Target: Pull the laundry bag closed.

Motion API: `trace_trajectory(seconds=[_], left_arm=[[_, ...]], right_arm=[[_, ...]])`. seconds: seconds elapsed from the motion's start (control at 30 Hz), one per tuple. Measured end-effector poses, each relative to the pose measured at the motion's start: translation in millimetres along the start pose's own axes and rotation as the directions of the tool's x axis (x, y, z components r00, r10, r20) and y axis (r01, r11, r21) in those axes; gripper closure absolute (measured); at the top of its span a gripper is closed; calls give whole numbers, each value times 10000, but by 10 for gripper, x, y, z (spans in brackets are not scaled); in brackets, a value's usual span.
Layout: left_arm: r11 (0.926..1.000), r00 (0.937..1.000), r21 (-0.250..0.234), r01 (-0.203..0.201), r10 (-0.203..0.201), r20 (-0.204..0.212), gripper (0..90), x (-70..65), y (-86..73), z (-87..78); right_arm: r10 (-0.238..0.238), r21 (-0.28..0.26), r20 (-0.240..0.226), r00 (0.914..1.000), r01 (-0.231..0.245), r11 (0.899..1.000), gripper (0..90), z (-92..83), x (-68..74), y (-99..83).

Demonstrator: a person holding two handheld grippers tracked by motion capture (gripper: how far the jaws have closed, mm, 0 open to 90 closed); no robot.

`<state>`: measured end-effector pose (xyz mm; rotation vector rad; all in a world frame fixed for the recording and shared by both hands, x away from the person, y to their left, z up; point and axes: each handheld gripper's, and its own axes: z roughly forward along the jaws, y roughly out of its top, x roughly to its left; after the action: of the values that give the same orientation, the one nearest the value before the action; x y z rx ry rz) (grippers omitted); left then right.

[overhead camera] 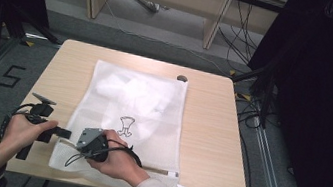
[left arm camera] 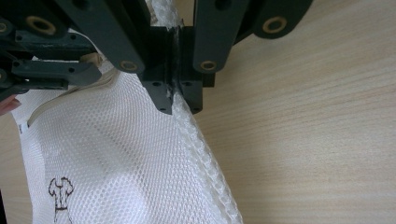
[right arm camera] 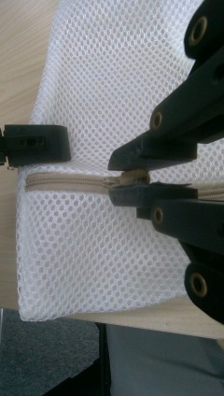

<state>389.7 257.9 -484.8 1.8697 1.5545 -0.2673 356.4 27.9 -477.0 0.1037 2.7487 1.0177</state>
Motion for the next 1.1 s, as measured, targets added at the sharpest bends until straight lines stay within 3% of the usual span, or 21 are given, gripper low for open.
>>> trace_trajectory(seconds=[0.27, 0.33, 0.47, 0.53, 0.67, 0.7, 0.8, 0.83, 0.97, 1.1], left_arm=[[10000, 10000, -4, 21, -21, -1, 854, 2, 0, -3], [10000, 10000, -16, 46, -46, 3, 854, 2, 0, -2], [9999, 9999, -49, 101, -101, -10, 854, 1, -1, -3], [9999, 9999, -51, 99, -99, -28, 854, 1, -1, -2], [9999, 9999, -39, 106, -106, -22, 854, 3, 0, -2], [9999, 9999, -40, 107, -107, -22, 854, 3, 0, -1], [10000, 10000, -25, 85, -85, -48, 854, 5, -1, 0], [10000, 10000, -18, 60, -60, -73, 854, 5, -1, 0], [10000, 10000, -22, 63, -63, -69, 854, 3, -1, -2], [9999, 9999, -56, 95, -96, -85, 854, 2, 0, 0]], right_arm=[[234, 114, -11, 9997, -233, 9997, 824, -12, 23, -12], [15, 134, -4, 10000, -15, 9999, 824, -19, 1, -17], [8, 118, -2, 10000, -8, 9999, 824, -21, -3, -26], [228, 325, -118, 9997, -224, 9992, 825, -33, 16, -29], [35, 238, -45, 10000, -34, 9997, 824, -34, -8, -38], [267, 177, -60, 9996, -266, 9995, 824, -31, 7, -45], [341, 168, -75, 9994, -340, 9993, 824, -27, 17, -52], [103, 166, -65, 9999, -102, 9998, 825, -26, 1, -50], [316, 203, -84, 9995, -314, 9993, 824, -32, 17, -56], [56, 307, -83, 9999, -54, 9995, 824, -56, -9, -66]])
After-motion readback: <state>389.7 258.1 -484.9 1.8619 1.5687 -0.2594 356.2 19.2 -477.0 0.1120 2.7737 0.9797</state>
